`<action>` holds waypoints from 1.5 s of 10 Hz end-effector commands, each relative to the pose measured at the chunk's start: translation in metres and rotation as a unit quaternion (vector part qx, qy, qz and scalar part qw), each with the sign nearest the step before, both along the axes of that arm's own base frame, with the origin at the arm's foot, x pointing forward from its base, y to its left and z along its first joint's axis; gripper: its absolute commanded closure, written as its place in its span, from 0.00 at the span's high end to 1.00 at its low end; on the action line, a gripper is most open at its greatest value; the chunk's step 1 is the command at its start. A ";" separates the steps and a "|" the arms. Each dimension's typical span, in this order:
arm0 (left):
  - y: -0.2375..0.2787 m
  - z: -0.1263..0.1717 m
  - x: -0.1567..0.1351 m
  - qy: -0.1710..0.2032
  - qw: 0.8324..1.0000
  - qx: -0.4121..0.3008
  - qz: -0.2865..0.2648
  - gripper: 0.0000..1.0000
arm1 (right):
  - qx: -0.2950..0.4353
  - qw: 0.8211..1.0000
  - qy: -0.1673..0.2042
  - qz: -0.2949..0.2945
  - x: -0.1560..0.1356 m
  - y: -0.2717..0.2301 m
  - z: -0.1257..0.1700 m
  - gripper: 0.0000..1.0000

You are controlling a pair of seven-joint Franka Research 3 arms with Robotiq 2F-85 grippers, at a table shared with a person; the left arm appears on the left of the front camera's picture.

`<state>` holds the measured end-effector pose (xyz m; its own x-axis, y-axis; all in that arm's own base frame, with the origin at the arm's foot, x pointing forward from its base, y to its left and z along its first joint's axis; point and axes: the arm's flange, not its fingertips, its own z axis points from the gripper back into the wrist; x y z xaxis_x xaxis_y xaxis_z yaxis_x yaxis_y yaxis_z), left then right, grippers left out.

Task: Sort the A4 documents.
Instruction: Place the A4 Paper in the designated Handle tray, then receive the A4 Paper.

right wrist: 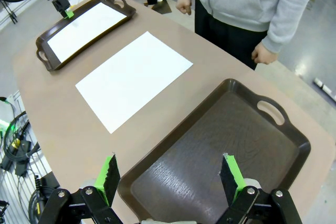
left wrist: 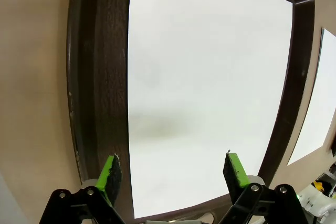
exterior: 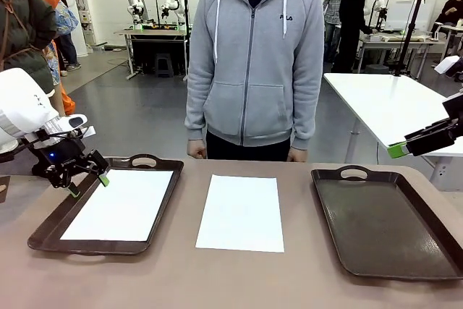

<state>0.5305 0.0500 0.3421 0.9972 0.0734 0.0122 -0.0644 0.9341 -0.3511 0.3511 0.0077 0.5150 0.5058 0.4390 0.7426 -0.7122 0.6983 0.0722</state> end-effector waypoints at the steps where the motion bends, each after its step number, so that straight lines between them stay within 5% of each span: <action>1: 0.001 0.000 0.000 -0.002 1.000 0.003 -0.006 1.00 | 0.006 1.000 0.002 0.005 0.001 0.000 -0.002 1.00; 13: 0.000 0.000 0.000 0.000 1.000 0.000 -0.001 1.00 | 0.006 1.000 0.002 0.005 0.001 0.000 -0.002 1.00; 15: -0.033 0.045 0.003 -0.028 0.992 0.088 -0.084 1.00 | 0.006 1.000 0.002 0.005 0.001 0.000 -0.002 1.00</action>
<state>0.5343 0.0323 0.3606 0.9987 -0.0326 0.0398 0.0421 0.9628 -0.2669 0.3511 0.0077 0.5150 0.5057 0.4392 0.7425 -0.7122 0.6983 0.0720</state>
